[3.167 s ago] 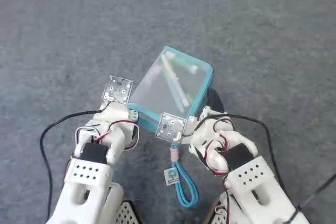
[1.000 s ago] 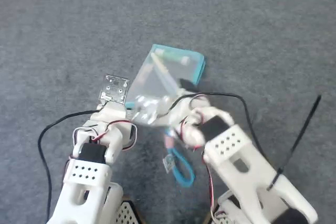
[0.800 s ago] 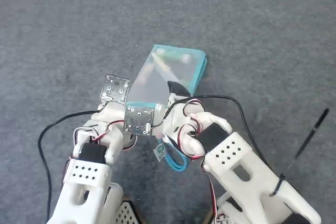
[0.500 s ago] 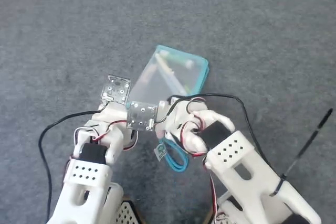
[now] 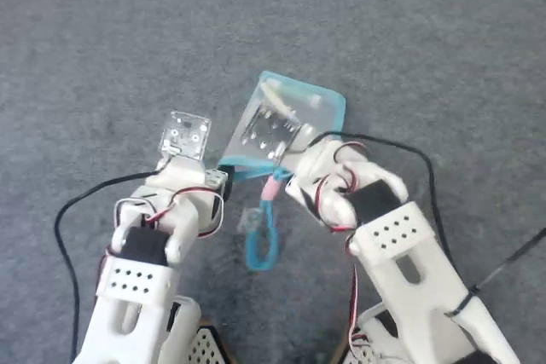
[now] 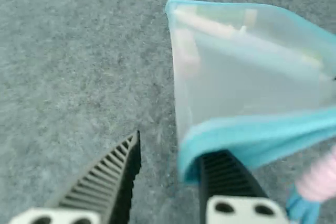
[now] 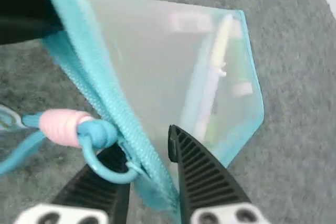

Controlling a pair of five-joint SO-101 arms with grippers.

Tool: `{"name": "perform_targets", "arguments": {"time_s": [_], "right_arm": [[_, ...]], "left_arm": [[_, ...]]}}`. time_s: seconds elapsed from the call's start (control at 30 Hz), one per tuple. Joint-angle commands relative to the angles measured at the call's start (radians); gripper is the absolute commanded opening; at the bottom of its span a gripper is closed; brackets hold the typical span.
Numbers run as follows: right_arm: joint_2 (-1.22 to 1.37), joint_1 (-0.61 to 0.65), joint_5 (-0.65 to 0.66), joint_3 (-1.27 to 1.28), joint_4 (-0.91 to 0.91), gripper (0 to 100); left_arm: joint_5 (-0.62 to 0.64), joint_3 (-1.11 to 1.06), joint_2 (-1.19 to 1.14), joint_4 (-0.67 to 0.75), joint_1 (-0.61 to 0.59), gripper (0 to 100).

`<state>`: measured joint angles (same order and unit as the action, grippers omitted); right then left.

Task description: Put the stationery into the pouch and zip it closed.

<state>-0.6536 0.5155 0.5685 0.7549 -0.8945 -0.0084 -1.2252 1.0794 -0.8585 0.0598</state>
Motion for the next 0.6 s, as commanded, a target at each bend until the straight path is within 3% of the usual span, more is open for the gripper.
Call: {"name": "perform_targets", "arguments": {"time_s": [0.0,0.13,0.3,0.57], "right_arm": [[0.05,-0.058,-0.098,-0.133,-0.033,0.6],[0.142,-0.051,-0.129,-0.235,-0.09,0.6],[0.188,-0.05,-0.18,-0.304,-0.131,0.6],[0.17,0.071,-0.184,-0.31,-0.205,0.6]], "left_arm": [[-0.026,0.122,0.08,-0.149,-0.032,17],[-0.107,0.133,0.242,-0.235,-0.031,18],[-0.152,0.13,0.414,-0.333,0.078,21],[-0.16,0.11,0.411,-0.319,0.146,24]]}}
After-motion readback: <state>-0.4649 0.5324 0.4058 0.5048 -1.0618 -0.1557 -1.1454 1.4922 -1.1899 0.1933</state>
